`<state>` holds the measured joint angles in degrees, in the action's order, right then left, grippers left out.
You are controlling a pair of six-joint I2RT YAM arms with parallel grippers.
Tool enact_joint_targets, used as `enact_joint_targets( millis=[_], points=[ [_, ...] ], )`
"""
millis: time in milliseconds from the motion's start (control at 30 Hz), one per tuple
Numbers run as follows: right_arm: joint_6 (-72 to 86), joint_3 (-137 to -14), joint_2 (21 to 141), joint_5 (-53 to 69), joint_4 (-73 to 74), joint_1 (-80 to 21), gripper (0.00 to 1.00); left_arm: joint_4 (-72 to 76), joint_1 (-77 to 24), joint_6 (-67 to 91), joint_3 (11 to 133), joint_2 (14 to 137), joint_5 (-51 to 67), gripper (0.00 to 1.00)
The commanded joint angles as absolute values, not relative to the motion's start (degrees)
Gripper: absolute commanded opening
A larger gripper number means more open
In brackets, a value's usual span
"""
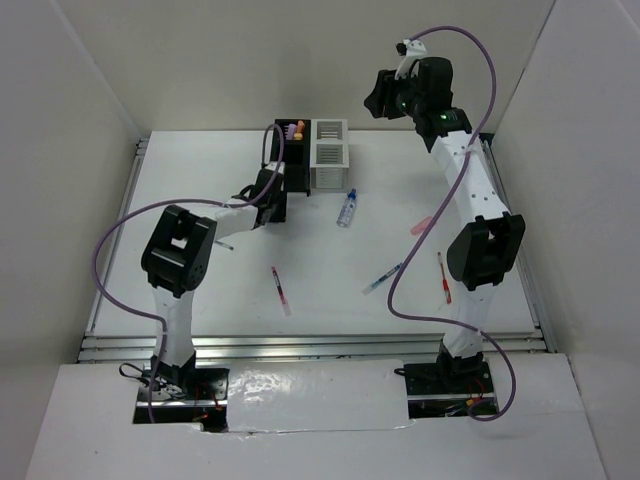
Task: Sort the stationery into containers
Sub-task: Pick up the stationery from the center of the board.
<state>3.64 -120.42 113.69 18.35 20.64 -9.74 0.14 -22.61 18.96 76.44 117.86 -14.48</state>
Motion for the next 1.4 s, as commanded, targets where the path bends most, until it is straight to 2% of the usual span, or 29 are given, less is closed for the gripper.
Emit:
enact_joint_targets(
  millis=[0, 133, 300, 400, 467, 567, 667, 867, 1000, 1100, 1167, 1233, 1367],
  points=[
    [4.2, -120.1, 109.3, 19.2, 19.9, -9.8, 0.56, -4.6, -23.3, 21.2, 74.9, 115.6, -13.4, 0.48],
    [3.1, -117.7, 107.3, 19.9, 19.7, -10.3, 0.55, -5.2, -23.3, 22.4, 72.7, 113.0, -12.0, 0.32],
    [-1.1, -112.5, 103.8, 22.9, 20.6, -11.3, 0.55, -0.5, -23.3, 21.5, 66.4, 103.1, -8.5, 0.29],
    [-4.8, -109.0, 101.0, 26.4, 22.3, -11.7, 0.55, 3.9, -22.9, 18.2, 61.6, 93.1, -2.0, 0.25],
    [-8.0, -107.1, 98.3, 30.0, 23.7, -12.2, 0.55, 1.8, -20.8, 17.3, 61.4, 87.9, 6.3, 0.2],
    [-16.1, -98.8, 93.4, 32.6, 25.3, -13.3, 0.55, -5.2, -16.2, 19.8, 63.5, 84.9, 21.0, 0.15],
    [-30.0, -90.2, 86.9, 32.7, 26.1, -15.7, 0.56, -9.1, -13.4, 22.7, 63.6, 82.2, 29.2, 0.12],
    [-50.9, -77.7, 76.4, 34.1, 28.9, -20.9, 0.59, -10.0, -13.4, 25.0, 59.9, 76.4, 39.3, 0.05],
    [-57.3, -73.0, 71.5, 34.9, 27.9, -23.9, 0.57, -11.4, -15.6, 19.4, 58.5, 74.2, 43.2, 0.01],
    [-44.4, -77.6, 74.3, 36.9, 27.4, -23.5, 0.56, -10.0, -17.3, 16.9, 56.2, 70.5, 37.7, 0.0],
    [-26.5, -85.3, 79.7, 40.4, 29.7, -20.2, 0.56, -9.6, -19.1, 15.1, 55.0, 67.4, 33.9, 0.0],
    [-10.1, -93.6, 84.0, 49.6, 33.5, -18.0, 0.56, -8.3, -21.2, 12.8, 53.6, 65.7, 28.7, 0.0],
    [12.8, -94.4, 91.0, 60.6, 30.6, -15.9, 0.59, -5.6, -24.5, 9.0, 51.8, 60.9, 21.8, 0.0]
  ],
)
